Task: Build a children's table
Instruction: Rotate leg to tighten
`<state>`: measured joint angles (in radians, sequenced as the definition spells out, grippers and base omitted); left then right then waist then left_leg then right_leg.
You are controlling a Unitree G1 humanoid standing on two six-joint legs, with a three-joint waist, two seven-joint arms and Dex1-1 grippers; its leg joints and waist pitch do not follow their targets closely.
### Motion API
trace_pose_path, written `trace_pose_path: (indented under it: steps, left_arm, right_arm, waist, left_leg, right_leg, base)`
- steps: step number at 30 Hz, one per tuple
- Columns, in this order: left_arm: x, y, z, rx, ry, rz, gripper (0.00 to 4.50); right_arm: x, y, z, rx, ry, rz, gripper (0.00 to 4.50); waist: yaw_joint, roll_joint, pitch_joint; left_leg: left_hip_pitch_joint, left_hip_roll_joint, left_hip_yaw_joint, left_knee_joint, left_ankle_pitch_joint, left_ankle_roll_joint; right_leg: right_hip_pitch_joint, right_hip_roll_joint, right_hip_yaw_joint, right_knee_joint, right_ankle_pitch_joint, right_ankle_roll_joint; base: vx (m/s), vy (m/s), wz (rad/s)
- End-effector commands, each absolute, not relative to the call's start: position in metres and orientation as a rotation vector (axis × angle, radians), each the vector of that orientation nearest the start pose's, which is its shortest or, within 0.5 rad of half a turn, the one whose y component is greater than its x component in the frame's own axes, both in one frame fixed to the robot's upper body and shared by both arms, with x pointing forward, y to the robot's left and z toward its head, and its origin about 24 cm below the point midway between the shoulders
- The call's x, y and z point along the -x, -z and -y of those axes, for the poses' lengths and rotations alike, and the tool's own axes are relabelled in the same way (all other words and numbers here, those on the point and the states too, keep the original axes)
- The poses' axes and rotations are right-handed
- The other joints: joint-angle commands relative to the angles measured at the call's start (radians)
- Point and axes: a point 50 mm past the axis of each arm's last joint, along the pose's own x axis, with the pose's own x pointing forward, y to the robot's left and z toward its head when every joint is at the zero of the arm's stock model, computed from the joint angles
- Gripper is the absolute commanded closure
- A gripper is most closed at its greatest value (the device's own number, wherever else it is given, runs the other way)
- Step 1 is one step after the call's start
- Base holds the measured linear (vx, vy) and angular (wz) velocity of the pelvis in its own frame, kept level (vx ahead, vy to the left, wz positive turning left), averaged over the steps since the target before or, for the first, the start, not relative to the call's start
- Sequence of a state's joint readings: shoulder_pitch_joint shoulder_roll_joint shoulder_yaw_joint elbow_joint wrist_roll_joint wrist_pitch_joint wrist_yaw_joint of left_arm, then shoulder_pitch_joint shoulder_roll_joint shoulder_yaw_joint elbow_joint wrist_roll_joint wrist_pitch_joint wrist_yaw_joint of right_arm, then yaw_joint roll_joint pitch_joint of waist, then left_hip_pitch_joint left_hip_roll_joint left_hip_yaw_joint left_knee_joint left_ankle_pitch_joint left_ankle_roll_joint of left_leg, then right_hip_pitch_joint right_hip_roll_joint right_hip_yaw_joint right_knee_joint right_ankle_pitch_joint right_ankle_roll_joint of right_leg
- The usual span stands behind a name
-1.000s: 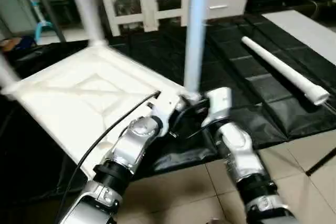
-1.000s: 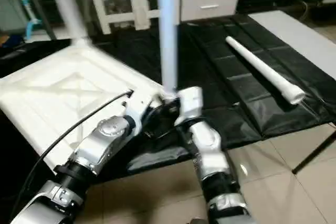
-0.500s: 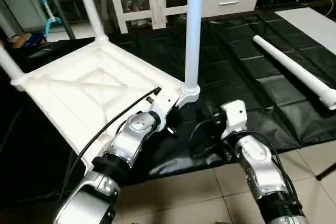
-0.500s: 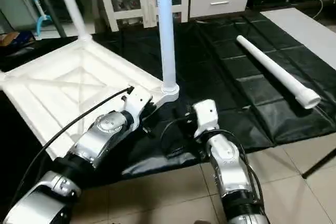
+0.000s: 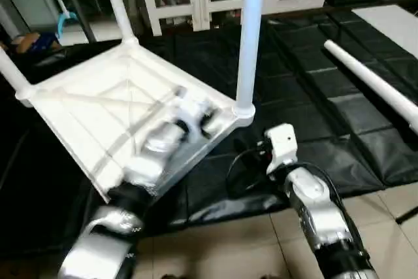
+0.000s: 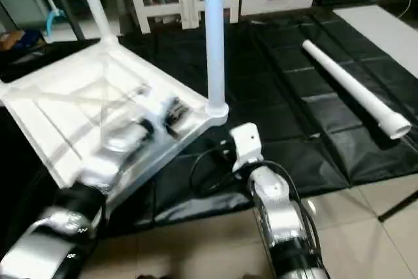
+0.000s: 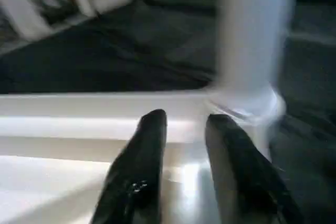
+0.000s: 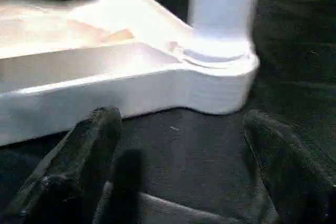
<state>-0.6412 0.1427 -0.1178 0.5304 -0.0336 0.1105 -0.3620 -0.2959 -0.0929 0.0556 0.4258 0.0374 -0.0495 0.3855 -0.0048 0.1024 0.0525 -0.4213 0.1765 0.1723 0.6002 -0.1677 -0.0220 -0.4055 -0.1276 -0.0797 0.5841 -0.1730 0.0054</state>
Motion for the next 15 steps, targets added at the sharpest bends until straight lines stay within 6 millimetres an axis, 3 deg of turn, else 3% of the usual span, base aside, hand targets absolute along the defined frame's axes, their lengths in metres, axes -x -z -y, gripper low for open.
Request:
trace_pose_path:
  steps: [1,2,3,4,5,6,7,8,9,10,11,12,13,15]
  left_arm:
    - [-0.347,-0.114,-0.123,-0.176,0.556,-0.012,3.04]
    - [-0.336,-0.125,-0.139,-0.182,0.589,-0.008,3.04]
    - [-0.334,-0.126,-0.142,-0.186,0.592,-0.01,3.04]
    - [-0.312,-0.136,-0.168,-0.224,0.631,-0.039,3.04]
    - [-0.304,-0.138,-0.176,-0.239,0.641,-0.058,3.04]
    - [-0.303,-0.139,-0.177,-0.241,0.643,-0.06,3.04]
    - [-0.293,-0.137,-0.191,-0.276,0.646,-0.111,3.04]
    - [-0.285,-0.134,-0.202,-0.307,0.65,-0.155,3.04]
    - [-0.275,-0.132,-0.215,-0.326,0.649,-0.2,3.04]
    - [-0.268,-0.131,-0.229,-0.33,0.62,-0.247,3.04]
    - [-0.263,-0.13,-0.238,-0.33,0.595,-0.274,3.04]
    - [-0.257,-0.129,-0.252,-0.333,0.546,-0.315,3.04]
    - [-0.257,-0.129,-0.252,-0.333,0.546,-0.315,3.04]
    - [-0.247,-0.127,-0.292,-0.409,0.35,-0.436,3.04]
  right_arm:
    - [-0.296,-0.035,0.112,0.035,-0.575,-0.088,0.47]
    - [-0.294,-0.038,0.108,0.036,-0.623,-0.085,0.47]
    - [-0.294,-0.038,0.108,0.041,-0.63,-0.084,0.47]
    - [-0.291,-0.04,0.104,0.077,-0.683,-0.077,0.47]
    - [-0.291,-0.04,0.103,0.09,-0.697,-0.076,0.47]
    - [-0.291,-0.04,0.103,0.092,-0.699,-0.076,0.47]
    - [-0.29,-0.042,0.101,0.088,-0.709,-0.071,0.47]
    - [-0.29,-0.044,0.1,0.081,-0.714,-0.068,0.47]
    - [-0.29,-0.047,0.098,0.065,-0.728,-0.056,0.47]
    - [-0.29,-0.05,0.095,0.052,-0.738,-0.044,0.47]
    - [-0.29,-0.052,0.094,0.046,-0.747,-0.037,0.47]
    - [-0.289,-0.055,0.091,0.038,-0.769,-0.028,0.47]
    - [-0.289,-0.055,0.091,0.038,-0.769,-0.028,0.47]
    - [-0.286,-0.059,0.088,0.043,-0.804,-0.018,0.47]
  waist:
    - [0.009,-0.014,-0.082]
    - [0.014,-0.014,-0.081]
    - [0.007,-0.007,-0.076]
    - [0.011,-0.009,-0.076]
    - [0.005,-0.006,-0.072]
    - [0.004,-0.004,-0.07]
    - [0.004,-0.005,-0.064]
    - [0.012,-0.005,-0.064]
    - [0.009,-0.006,-0.055]
    - [0.004,-0.002,-0.052]
    - [0.004,0.001,-0.049]
    - [0.006,0.001,-0.05]
    - [0.006,0.001,-0.05]
    - [0.004,0.0,-0.047]
  left_leg:
    - [0.033,0.043,-0.008,-0.065,-0.132,0.177]
    - [0.03,0.047,-0.01,-0.068,-0.142,0.171]
    - [0.034,0.047,-0.007,-0.077,-0.2,0.137]
    - [0.041,0.05,-0.007,-0.079,-0.22,0.114]
    - [0.031,0.049,-0.011,-0.084,-0.225,0.094]
    - [0.035,0.047,-0.009,-0.086,-0.245,0.08]
    - [0.041,0.044,-0.005,-0.088,-0.281,0.067]
    - [0.053,0.044,-0.004,-0.088,-0.347,0.032]
    - [0.053,0.042,-0.002,-0.096,-0.407,0.005]
    - [0.047,0.04,-0.007,-0.102,-0.454,-0.021]
    - [0.058,0.041,-0.008,-0.107,-0.51,-0.047]
    - [0.069,0.041,-0.008,-0.107,-0.542,-0.07]
    - [0.069,0.041,-0.008,-0.107,-0.542,-0.07]
    - [0.062,0.038,-0.014,-0.112,-0.57,-0.085]
  right_leg:
    - [0.053,-0.019,0.021,-0.04,-0.029,-0.263]
    - [0.056,-0.022,0.022,-0.04,-0.048,-0.26]
    - [0.047,-0.012,0.023,-0.042,-0.118,-0.244]
    - [0.044,-0.012,0.024,-0.04,-0.129,-0.246]
    - [0.048,-0.012,0.025,-0.035,-0.142,-0.232]
    - [0.043,-0.007,0.025,-0.036,-0.161,-0.227]
    - [0.033,-0.002,0.028,-0.044,-0.192,-0.222]
    - [0.027,-0.005,0.033,-0.047,-0.246,-0.212]
    - [0.021,-0.003,0.037,-0.053,-0.305,-0.192]
    - [0.024,-0.005,0.038,-0.053,-0.356,-0.164]
    - [0.013,0.0,0.041,-0.061,-0.405,-0.14]
    - [0.006,-0.001,0.046,-0.065,-0.402,-0.138]
    - [0.006,-0.001,0.046,-0.065,-0.402,-0.138]
    - [0.008,0.0,0.049,-0.067,-0.423,-0.112]
  base:
    - [0.0,0.0,0.0]
    - [0.0,0.0,0.0]
    - [0.0,0.0,0.0]
    - [0.0,0.0,0.0]
    - [0.0,0.0,0.0]
    - [0.0,0.0,0.0]
    - [0.0,0.0,0.0]
    - [0.0,0.0,0.0]
    - [0.0,0.0,0.0]
    - [0.0,0.0,0.0]
    - [0.0,0.0,0.0]
    - [0.0,0.0,0.0]
    - [0.0,0.0,0.0]
    - [-0.031,-0.001,-0.01]
